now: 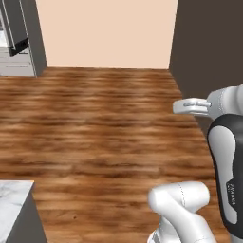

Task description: Retrieve the orange and pear from the fridge and place them into the bowl on the dining table.

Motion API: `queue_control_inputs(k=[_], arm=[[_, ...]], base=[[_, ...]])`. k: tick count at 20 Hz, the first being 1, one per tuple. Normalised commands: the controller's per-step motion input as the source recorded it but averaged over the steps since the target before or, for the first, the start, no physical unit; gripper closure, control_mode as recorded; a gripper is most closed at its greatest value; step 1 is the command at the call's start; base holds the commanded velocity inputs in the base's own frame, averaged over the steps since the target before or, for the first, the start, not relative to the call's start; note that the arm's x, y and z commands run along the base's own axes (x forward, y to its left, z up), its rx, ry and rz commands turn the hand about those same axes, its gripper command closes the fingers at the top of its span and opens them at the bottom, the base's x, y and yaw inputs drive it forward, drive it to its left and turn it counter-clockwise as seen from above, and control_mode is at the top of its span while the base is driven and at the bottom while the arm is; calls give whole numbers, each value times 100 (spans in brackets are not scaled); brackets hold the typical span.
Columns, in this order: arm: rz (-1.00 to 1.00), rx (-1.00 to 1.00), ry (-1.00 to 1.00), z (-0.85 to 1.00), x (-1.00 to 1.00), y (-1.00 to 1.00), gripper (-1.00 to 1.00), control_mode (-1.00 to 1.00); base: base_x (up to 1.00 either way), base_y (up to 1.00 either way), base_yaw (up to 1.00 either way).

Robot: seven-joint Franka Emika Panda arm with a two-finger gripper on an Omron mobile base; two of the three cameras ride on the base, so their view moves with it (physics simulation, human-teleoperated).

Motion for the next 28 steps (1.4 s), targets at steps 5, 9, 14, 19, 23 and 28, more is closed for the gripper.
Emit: queue_control_inputs(k=[5,9,14,19,23,28], arm=[[0,0,0,0,0,0,-100,100],[0,0,0,0,0,0,-100,100],[0,0,0,0,0,0,-100,100],[0,0,0,0,0,0,-100,100],[0,0,0,0,0,0,-100,100],[0,0,0,0,0,0,-100,100]], base=[[100,0,30],[100,3,24],[100,1,9],[100,22,14],[100,48,9],[100,66,-3]])
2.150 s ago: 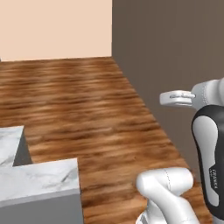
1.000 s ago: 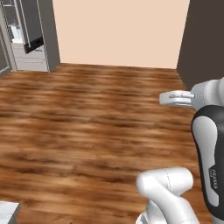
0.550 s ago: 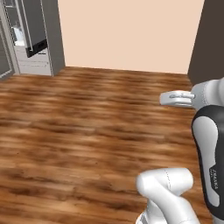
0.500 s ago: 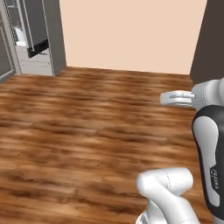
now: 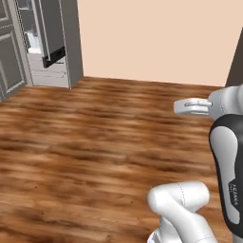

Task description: Retrieve the orange and pear from the fridge and place them into the bowl on the dining table.

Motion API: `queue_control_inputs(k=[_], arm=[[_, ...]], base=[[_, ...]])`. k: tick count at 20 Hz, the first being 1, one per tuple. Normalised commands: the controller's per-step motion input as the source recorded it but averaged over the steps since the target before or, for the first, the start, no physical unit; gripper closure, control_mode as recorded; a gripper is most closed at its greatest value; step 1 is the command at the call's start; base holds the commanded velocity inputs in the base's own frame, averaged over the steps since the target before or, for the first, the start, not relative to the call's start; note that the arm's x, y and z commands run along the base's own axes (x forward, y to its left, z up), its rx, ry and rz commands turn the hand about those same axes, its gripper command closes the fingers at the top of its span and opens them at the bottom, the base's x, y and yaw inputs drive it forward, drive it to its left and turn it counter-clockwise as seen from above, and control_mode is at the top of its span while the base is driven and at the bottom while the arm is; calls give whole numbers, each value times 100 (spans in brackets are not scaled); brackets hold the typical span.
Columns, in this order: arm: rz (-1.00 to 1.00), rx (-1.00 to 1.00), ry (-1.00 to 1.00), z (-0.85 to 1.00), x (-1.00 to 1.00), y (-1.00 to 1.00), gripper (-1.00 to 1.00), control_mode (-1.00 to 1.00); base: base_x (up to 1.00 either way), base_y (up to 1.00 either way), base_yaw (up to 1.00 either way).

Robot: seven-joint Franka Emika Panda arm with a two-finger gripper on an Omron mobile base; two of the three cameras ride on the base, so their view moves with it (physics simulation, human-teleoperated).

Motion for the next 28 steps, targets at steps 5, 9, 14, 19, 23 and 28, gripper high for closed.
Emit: queue_control_inputs(k=[5,9,14,19,23,28], arm=[[0,0,0,0,0,0,-100,100],[0,0,0,0,0,0,-100,100],[0,0,0,0,0,0,-100,100],[0,0,0,0,0,0,-100,100],[0,0,0,0,0,0,-100,100],[0,0,0,0,0,0,-100,100]], base=[[100,79,-7],[100,99,-6],[100,100,-10],[100,100,-18],[100,100,-31],[100,100,-43]])
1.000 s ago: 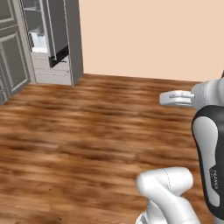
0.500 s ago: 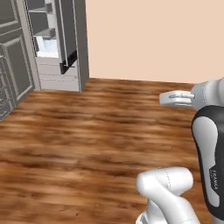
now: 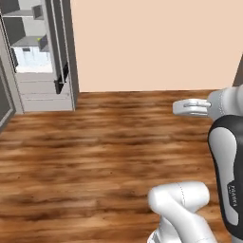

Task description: Retrieve the orange and pear from the fridge and place them into the bowl on the dining table.

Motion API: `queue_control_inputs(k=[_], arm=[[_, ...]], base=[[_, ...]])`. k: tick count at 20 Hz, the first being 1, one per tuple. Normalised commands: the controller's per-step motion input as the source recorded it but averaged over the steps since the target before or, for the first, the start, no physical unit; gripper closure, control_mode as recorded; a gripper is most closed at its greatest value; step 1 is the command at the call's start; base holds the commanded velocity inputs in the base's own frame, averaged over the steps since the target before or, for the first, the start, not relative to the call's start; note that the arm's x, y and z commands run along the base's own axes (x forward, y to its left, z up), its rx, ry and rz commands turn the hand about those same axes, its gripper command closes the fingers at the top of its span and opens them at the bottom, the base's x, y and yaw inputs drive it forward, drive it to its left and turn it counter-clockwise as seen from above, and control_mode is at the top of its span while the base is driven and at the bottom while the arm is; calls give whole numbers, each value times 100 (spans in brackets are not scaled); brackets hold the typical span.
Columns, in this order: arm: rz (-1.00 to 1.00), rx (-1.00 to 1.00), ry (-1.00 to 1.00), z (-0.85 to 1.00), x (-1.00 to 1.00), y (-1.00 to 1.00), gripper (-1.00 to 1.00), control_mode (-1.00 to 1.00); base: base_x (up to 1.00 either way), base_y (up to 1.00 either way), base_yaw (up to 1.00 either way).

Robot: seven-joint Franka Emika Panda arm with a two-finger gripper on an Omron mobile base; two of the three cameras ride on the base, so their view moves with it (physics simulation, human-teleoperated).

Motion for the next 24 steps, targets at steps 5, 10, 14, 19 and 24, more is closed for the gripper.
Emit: queue_control_inputs(k=[5,10,14,19,24], arm=[[0,0,0,0,0,0,-100,100],[0,0,0,0,0,0,-100,100],[0,0,0,0,0,0,-100,100],[0,0,0,0,0,0,-100,100],[0,0,0,0,0,0,-100,100]], base=[[92,100,-41],[71,100,-19],[54,100,-3],[50,86,1],[63,77,12]])
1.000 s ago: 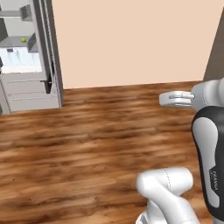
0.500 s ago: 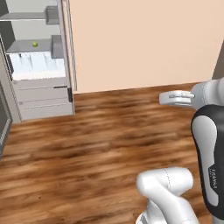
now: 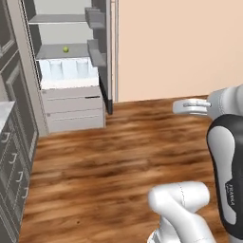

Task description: Retrieve the orange and pear from the fridge and place them into the bowl on the dining table.

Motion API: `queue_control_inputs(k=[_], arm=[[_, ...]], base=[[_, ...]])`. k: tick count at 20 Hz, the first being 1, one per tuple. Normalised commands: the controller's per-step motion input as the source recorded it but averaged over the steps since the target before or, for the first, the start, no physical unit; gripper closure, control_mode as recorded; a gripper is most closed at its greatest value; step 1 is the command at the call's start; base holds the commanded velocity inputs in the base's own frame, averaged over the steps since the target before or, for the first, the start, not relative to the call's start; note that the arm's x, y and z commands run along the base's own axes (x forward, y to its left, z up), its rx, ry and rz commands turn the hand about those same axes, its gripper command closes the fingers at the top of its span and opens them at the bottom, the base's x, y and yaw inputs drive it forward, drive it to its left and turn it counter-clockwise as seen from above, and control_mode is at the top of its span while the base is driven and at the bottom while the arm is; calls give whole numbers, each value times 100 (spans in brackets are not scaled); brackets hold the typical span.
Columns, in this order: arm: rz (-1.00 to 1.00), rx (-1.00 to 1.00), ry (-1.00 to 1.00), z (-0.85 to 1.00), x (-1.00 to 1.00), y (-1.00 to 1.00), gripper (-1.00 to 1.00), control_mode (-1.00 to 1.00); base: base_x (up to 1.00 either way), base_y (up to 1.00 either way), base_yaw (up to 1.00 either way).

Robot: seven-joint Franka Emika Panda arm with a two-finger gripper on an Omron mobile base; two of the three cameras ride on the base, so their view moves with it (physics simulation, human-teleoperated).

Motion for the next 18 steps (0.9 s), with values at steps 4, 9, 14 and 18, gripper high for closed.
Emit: queue_control_inputs(k=[4,9,14,18], arm=[[0,0,0,0,0,0,-100,100],[0,0,0,0,0,0,-100,100],[0,0,0,0,0,0,-100,100],[0,0,0,0,0,0,-100,100]], base=[[86,84,18],[100,97,14],[100,84,1],[94,29,-1]])
